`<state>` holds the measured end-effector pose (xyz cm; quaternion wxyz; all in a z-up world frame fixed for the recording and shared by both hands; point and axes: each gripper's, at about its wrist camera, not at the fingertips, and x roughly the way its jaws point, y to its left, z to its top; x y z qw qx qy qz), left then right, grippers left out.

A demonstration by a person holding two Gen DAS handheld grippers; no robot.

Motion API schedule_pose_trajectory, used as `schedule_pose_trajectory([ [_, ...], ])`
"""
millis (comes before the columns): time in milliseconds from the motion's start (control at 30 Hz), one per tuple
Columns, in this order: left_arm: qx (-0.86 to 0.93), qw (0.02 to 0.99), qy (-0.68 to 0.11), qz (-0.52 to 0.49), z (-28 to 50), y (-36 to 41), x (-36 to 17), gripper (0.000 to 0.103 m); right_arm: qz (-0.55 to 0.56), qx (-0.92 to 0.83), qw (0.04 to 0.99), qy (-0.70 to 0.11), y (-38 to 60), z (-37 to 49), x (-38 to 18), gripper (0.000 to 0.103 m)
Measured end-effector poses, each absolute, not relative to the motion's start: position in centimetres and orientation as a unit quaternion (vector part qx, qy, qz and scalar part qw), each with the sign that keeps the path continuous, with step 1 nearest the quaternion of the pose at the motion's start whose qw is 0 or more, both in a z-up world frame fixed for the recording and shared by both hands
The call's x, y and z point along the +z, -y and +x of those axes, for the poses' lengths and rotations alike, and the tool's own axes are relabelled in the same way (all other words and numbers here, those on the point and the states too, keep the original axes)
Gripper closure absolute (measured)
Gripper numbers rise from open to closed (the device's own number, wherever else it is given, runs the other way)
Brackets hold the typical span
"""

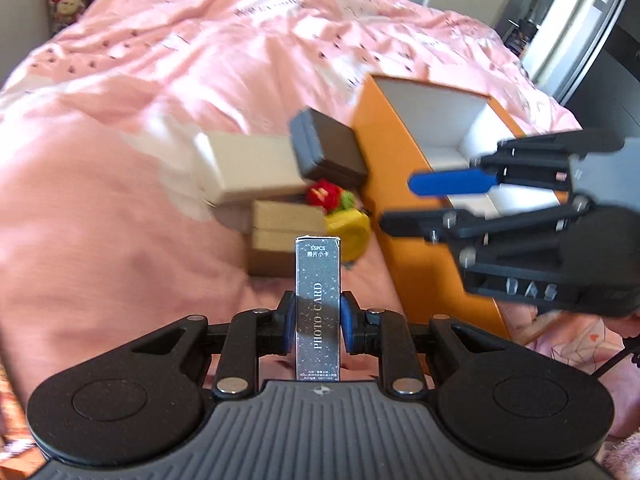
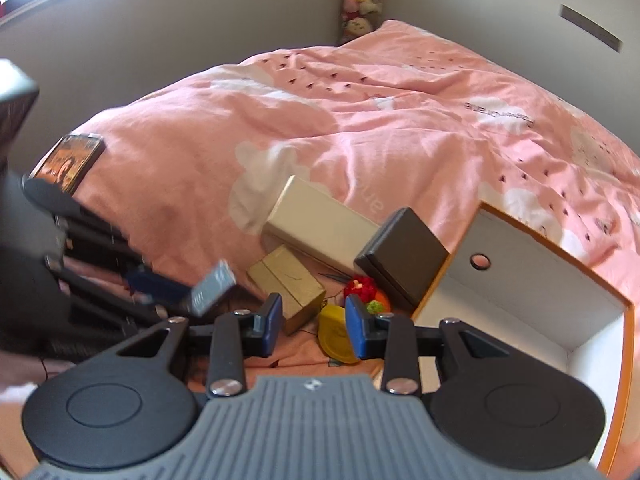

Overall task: Organize objects
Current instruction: 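Lift the photo card box with the left gripper while the right grasps a brown kraft box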

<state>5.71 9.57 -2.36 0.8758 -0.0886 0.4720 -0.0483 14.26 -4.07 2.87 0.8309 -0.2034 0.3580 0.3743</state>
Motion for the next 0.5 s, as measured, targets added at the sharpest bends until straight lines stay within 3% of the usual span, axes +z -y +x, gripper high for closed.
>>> schedule_pose_trajectory([
  [167,-0.002,0.876,-0.473,-0.091,6.6,-11.7,-1.4,0.078,-0.257,0.410,0.789,-0.380,1.8,15.6,2.2,0.064],
  [200,0.008,0.874,-0.477,-0.091,6.8,-12.1,-1.6,0.078,-0.265,0.415,0.781,-0.385,1.3,16.0,2.0,0.059],
  [433,0.039,0.851,-0.506,-0.134,7.8,-14.7,-4.4,0.078,-0.313,0.452,0.721,-0.422,-1.9,19.2,-0.1,0.048],
  [500,0.037,0.849,-0.509,-0.137,8.1,-14.8,-4.9,0.077,-0.329,0.464,0.703,-0.426,-2.7,19.8,-0.7,0.039],
])
